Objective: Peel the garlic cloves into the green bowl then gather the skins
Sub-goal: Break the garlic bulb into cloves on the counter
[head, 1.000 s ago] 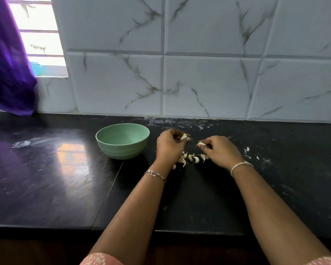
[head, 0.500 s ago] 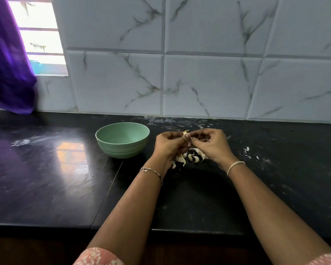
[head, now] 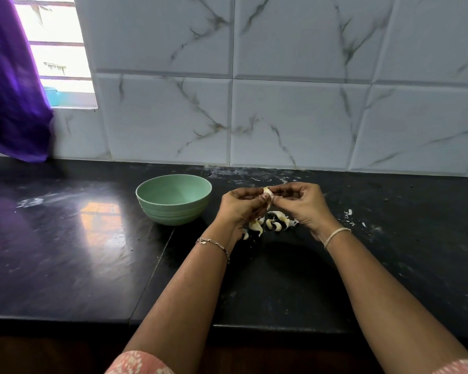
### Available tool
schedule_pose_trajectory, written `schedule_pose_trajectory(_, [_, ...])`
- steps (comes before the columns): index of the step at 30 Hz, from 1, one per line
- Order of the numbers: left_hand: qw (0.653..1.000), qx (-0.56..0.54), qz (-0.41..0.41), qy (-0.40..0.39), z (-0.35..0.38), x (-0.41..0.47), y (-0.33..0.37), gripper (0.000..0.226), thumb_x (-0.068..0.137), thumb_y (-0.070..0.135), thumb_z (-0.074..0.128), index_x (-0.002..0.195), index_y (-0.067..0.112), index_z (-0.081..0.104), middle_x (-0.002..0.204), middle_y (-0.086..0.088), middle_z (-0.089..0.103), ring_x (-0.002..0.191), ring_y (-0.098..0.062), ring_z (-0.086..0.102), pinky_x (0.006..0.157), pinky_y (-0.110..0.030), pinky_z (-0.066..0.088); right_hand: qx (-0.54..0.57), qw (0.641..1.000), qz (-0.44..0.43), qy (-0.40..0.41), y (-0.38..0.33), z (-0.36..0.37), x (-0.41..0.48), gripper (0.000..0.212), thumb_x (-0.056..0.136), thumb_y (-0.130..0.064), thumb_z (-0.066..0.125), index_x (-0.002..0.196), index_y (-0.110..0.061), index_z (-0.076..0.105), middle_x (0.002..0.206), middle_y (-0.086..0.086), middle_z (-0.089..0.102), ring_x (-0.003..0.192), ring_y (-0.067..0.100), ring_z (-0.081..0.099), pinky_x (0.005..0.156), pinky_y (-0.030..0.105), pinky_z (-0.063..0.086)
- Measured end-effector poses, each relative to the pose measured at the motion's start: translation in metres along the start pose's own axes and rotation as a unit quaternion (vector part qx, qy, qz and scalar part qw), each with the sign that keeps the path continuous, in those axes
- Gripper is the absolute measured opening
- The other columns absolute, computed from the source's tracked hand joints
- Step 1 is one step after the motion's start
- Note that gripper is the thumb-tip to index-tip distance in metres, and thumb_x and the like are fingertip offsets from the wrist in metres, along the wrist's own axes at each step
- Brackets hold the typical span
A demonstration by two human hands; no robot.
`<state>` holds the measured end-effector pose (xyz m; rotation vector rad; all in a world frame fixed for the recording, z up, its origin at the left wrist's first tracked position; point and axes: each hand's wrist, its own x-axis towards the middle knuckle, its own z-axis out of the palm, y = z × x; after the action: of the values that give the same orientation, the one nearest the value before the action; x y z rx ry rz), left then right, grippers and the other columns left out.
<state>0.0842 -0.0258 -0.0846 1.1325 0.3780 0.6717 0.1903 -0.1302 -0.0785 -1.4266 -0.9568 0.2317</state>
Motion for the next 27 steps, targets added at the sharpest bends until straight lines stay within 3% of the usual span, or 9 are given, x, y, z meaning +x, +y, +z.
schedule_pose_trajectory(9, [1.0, 0.005, 0.011, 0.011, 0.002, -0.0004, 0.0015, 0.008, 0.084, -0.002, 0.068, 0.09, 0.002, 0.065, 0.069, -0.008, 0.069, 0.054, -0.01, 0.066, 0.052, -0.02, 0.054, -0.009, 1.0, 0.004, -0.002, 0.0005, 0.0024, -0.0002, 0.024, 0.073, 0.006, 0.079, 0.094, -0.001, 0.071, 0.088, 0.011, 0.074, 0.075, 0.012, 0.071, 0.073, 0.023, 0.058])
schedule_pose_trajectory(15, [1.0, 0.009, 0.017, -0.005, 0.0057, -0.0002, 0.0021, 0.011, 0.086, -0.002, 0.065, 0.096, 0.003, 0.066, 0.074, -0.01, 0.069, 0.062, -0.015, 0.068, 0.055, -0.021, 0.055, 0.081, 0.996, 0.038, 0.02, -0.0067, 0.0028, -0.003, 0.019, 0.077, 0.005, 0.075, 0.091, -0.005, 0.067, 0.08, 0.011, 0.072, 0.068, 0.016, 0.071, 0.062, 0.022, 0.057])
schedule_pose_trajectory(19, [0.999, 0.008, 0.03, -0.008, 0.0029, -0.0026, 0.0032, 0.019, 0.08, -0.005, 0.07, 0.098, -0.004, 0.066, 0.071, -0.008, 0.071, 0.061, -0.013, 0.069, 0.055, -0.02, 0.054, 0.155, 0.983, 0.097, -0.027, -0.0072, -0.0027, -0.0033, 0.014, 0.079, 0.0, 0.072, 0.092, -0.005, 0.068, 0.086, 0.012, 0.072, 0.077, 0.019, 0.07, 0.07, 0.027, 0.06])
schedule_pose_trajectory(23, [1.0, 0.001, 0.022, -0.013, 0.0033, -0.0037, 0.0041, 0.023, 0.079, -0.006, 0.071, 0.101, -0.005, 0.065, 0.076, -0.011, 0.071, 0.063, -0.013, 0.069, 0.059, -0.02, 0.055, 0.182, 0.973, 0.127, -0.057, -0.0049, -0.0037, -0.0031, 0.028, 0.067, -0.014, 0.077, 0.093, -0.006, 0.069, 0.089, 0.01, 0.072, 0.081, 0.018, 0.07, 0.069, 0.027, 0.06])
schedule_pose_trajectory(27, [0.999, -0.003, -0.001, -0.041, 0.0062, -0.0054, 0.0041, 0.01, 0.087, 0.003, 0.066, 0.097, 0.003, 0.066, 0.078, -0.008, 0.07, 0.064, -0.013, 0.069, 0.059, -0.019, 0.056, 0.194, 0.97, 0.141, -0.033, -0.0055, -0.0014, -0.0022, 0.023, 0.068, -0.012, 0.076, 0.087, -0.005, 0.067, 0.079, 0.008, 0.072, 0.074, 0.018, 0.071, 0.064, 0.023, 0.059])
